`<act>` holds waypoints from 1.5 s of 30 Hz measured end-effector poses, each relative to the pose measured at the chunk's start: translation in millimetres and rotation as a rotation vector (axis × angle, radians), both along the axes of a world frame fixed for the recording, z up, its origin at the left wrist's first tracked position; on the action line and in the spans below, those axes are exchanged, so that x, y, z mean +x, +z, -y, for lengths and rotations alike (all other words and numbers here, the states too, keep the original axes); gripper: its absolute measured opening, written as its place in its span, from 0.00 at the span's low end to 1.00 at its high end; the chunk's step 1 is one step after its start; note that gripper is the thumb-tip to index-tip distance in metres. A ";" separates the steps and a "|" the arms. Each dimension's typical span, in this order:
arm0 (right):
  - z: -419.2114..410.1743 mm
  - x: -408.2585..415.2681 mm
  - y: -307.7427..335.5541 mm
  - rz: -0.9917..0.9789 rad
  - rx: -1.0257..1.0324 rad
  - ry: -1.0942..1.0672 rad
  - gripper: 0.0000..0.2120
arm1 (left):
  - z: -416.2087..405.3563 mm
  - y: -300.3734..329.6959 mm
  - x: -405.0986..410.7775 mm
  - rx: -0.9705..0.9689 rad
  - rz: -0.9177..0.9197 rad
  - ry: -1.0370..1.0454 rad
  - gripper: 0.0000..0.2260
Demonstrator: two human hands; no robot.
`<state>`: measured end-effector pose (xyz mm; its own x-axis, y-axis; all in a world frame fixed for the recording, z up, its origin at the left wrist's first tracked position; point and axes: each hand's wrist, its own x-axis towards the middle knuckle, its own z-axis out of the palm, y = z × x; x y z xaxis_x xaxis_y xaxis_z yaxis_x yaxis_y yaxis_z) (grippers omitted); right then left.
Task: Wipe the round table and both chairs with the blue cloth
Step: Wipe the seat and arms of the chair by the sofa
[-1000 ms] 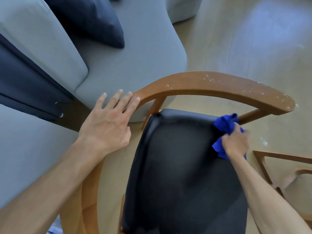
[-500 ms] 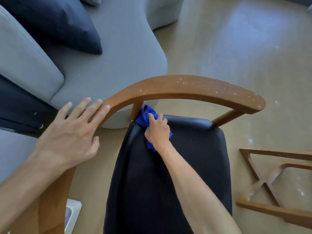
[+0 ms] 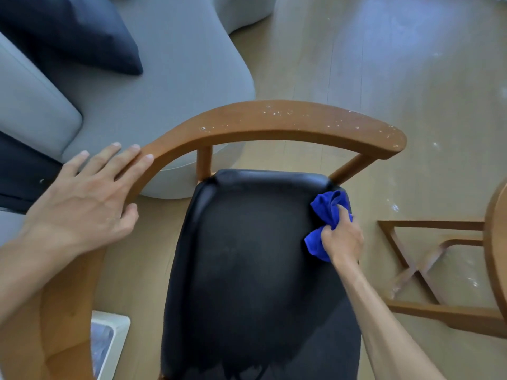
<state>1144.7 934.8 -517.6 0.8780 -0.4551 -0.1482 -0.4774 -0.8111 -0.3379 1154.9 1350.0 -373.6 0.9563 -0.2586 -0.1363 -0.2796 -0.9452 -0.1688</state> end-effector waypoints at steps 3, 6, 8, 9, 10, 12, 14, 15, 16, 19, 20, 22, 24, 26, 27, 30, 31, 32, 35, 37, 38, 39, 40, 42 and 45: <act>-46.4 -37.8 5.3 -0.065 0.018 0.113 0.25 | -0.3 3.0 -0.3 0.016 -0.013 -0.010 0.35; -101.5 -101.9 12.9 -0.097 0.035 0.400 0.28 | 1.5 5.6 -0.4 0.012 -0.024 -0.019 0.34; -126.6 -148.4 14.9 -0.095 0.073 0.661 0.30 | 3.0 6.7 -0.7 0.009 -0.025 -0.019 0.34; -133.9 -168.8 16.0 -0.125 0.096 0.785 0.30 | 3.5 7.1 -1.8 0.006 -0.020 -0.020 0.34; -137.0 -184.8 16.4 -0.158 0.115 0.899 0.29 | 4.1 7.4 -2.6 0.000 -0.016 -0.016 0.34; -133.2 -205.1 14.9 -0.201 0.122 1.119 0.27 | 5.5 9.4 -3.2 -0.005 -0.012 -0.009 0.36; -119.2 -209.9 15.6 -0.202 0.053 1.385 0.23 | 7.5 12.3 -4.6 0.000 -0.011 -0.008 0.35; -109.6 -207.4 15.9 -0.191 -0.010 1.518 0.20 | 8.5 13.6 -5.4 0.001 -0.011 -0.010 0.35; -99.8 -200.3 15.9 -0.176 -0.058 1.626 0.18 | 8.8 15.0 -6.0 0.001 -0.009 -0.008 0.35; -69.0 -150.7 16.3 -0.055 -0.123 1.653 0.18 | 8.0 16.4 -6.0 0.009 -0.011 -0.009 0.34; -58.0 -125.7 17.3 0.008 -0.124 1.572 0.18 | 7.9 16.2 -5.8 0.007 -0.013 -0.010 0.34; -33.8 -73.3 18.6 0.089 -0.143 1.336 0.20 | 7.8 14.6 -5.3 -0.006 -0.010 -0.018 0.33; -15.4 -27.4 18.7 0.065 -0.225 1.031 0.24 | 7.4 13.3 -4.2 -0.011 -0.007 -0.019 0.33; -13.2 2.8 14.0 -0.023 -0.262 0.660 0.26 | 6.7 12.6 -3.5 -0.006 -0.013 -0.011 0.34; -18.4 9.9 10.0 -0.064 -0.232 0.490 0.27 | 6.4 12.7 -3.4 -0.008 -0.014 -0.006 0.35; -42.0 -0.8 4.3 -0.086 -0.166 0.295 0.26 | 7.5 14.5 -4.4 -0.011 -0.022 0.001 0.34; -48.5 -13.0 4.5 -0.079 -0.145 0.320 0.26 | 8.0 15.3 -4.5 -0.011 -0.028 0.001 0.34; -54.5 -27.8 5.7 -0.081 -0.123 0.361 0.26 | 8.0 16.0 -4.4 -0.011 -0.034 0.004 0.34; -76.0 -82.5 12.4 -0.065 -0.083 0.541 0.27 | 8.8 17.7 -5.0 -0.003 -0.050 0.012 0.34; -90.7 -126.6 14.2 -0.023 -0.045 0.727 0.27 | 11.4 20.0 -6.0 -0.029 -0.041 0.015 0.33; -96.4 -148.0 14.4 -0.025 -0.023 0.848 0.27 | 13.1 22.0 -6.8 -0.058 -0.028 0.020 0.33; -99.2 -167.0 14.3 -0.053 -0.003 0.977 0.27 | 14.9 23.9 -7.9 -0.090 -0.011 0.025 0.32; -99.5 -180.7 15.5 -0.104 0.009 1.088 0.28 | 16.3 25.8 -9.3 -0.118 0.010 0.028 0.32; -97.6 -187.4 21.1 -0.221 0.001 1.230 0.28 | 18.6 29.3 -12.4 -0.168 0.061 0.029 0.30; -96.7 -178.2 28.0 -0.356 -0.036 1.321 0.27 | 19.7 35.6 -19.5 -0.223 0.108 0.051 0.28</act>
